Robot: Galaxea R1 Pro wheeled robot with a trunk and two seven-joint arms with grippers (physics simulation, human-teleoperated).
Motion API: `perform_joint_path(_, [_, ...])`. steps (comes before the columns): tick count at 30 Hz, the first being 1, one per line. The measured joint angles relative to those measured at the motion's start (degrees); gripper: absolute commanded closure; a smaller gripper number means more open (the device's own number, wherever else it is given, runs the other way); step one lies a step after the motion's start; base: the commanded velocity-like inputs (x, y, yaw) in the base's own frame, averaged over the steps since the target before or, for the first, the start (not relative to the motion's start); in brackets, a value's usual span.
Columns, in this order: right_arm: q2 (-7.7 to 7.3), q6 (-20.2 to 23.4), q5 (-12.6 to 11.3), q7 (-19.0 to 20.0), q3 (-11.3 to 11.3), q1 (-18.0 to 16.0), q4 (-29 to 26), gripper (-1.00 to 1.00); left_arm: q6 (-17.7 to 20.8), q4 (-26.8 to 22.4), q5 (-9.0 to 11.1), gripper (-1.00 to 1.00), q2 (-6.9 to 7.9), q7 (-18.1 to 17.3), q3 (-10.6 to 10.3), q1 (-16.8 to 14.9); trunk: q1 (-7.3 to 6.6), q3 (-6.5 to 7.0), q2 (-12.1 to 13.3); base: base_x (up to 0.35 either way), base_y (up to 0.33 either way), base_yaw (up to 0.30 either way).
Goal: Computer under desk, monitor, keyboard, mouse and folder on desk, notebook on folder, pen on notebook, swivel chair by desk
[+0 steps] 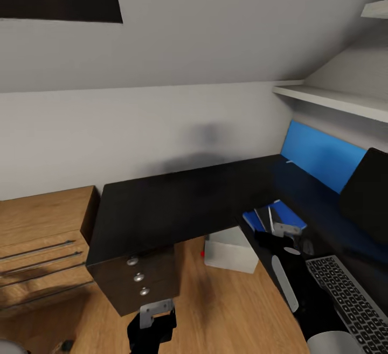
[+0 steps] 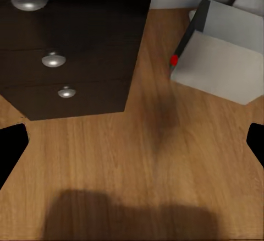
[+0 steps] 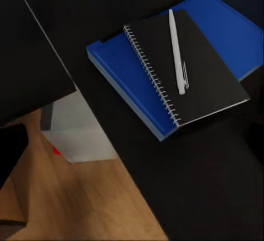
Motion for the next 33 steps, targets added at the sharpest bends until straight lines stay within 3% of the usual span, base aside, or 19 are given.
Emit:
perform_joint_path(9, [0.01, 0.0, 0.0, 0.0, 0.1, 0.0, 0.1, -1.0, 0.0, 1.6, 0.0, -1.0, -0.03, -0.1, 0.3, 0.0, -0.01, 0.0, 0.0, -0.303, 0.0, 0.0])
perform_joint_path(13, [-0.06, 0.1, 0.1, 0.2, 3.4, 0.4, 0.2, -1.0, 0.0, 4.8, -0.1, -1.0, -0.12, 0.0, 0.3, 0.0, -0.03, 0.0, 0.0, -0.055, 0.0, 0.0])
perform_joint_path(23, [-0.2, 0.0, 1.0, 0.1, 11.2, 0.9, 0.9, -1.0, -0.1, 5.6, -0.1, -1.0, -0.14, 0.1, 0.3, 0.0, -1.14, 0.9, 2.0, -0.01, 0.0, 0.0])
perform_joint_path(27, [-0.13, -0.1, 2.5, 0.2, 12.9, 1.2, 2.5, -1.0, 0.0, 5.7, -0.1, -1.0, -0.14, 0.2, 0.4, 0.0, -1.14, 0.9, 2.0, -0.001, 0.0, 0.0])
perform_joint_path(33, [0.06, -0.3, 3.6, 0.3, 13.6, 1.3, 4.3, -1.0, 0.0, 6.7, 0.2, -1.0, -0.16, 0.0, 1.0, 0.0, -1.14, 0.9, 2.0, 0.0, 0.0, 0.0])
